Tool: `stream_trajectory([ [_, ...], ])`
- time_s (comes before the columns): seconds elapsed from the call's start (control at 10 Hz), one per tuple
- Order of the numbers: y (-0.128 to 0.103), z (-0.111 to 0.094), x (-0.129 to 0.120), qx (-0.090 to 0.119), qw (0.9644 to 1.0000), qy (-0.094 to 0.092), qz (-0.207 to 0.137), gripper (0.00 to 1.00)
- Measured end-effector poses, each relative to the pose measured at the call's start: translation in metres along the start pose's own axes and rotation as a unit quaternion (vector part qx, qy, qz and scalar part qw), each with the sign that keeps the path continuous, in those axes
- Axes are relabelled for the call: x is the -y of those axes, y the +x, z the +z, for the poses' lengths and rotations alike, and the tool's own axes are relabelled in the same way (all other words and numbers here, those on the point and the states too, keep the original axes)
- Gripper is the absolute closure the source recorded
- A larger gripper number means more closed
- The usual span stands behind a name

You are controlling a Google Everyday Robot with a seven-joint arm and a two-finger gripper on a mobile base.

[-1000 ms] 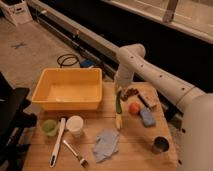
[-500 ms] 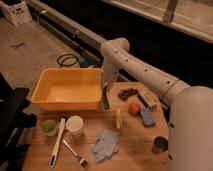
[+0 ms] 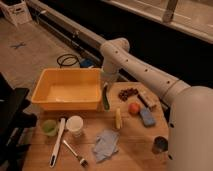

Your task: Place pepper in paper cup

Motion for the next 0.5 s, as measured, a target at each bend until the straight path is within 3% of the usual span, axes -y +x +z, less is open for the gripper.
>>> stream_trajectory([
  [0.3, 0.000, -0.003, 0.005, -0.009, 0.9999, 0.004, -0.010, 1.00],
  [0.5, -0.009, -0.003, 0.032, -0.012, 0.9989, 0.017, -0.042, 1.00],
])
